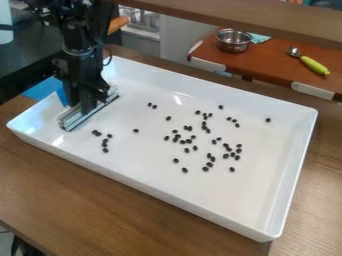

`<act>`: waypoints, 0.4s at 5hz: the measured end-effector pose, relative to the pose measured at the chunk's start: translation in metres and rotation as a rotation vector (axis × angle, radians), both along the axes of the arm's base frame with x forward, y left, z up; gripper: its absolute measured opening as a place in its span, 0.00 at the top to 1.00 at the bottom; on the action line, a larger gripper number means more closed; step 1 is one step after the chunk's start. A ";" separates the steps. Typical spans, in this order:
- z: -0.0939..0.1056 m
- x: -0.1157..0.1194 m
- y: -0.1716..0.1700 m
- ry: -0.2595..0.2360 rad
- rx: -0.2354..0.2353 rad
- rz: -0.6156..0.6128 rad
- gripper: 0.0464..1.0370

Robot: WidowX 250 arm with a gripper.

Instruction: Sweep into pile

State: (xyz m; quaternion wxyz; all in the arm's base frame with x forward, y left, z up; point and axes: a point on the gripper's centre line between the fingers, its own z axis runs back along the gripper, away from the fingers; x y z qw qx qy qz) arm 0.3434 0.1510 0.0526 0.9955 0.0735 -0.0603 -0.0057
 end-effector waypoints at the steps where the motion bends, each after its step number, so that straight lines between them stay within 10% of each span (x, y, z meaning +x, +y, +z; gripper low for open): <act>1: -0.001 0.000 -0.011 -0.001 0.013 -0.017 0.71; 2: -0.002 -0.005 -0.029 0.021 -0.003 -0.024 0.71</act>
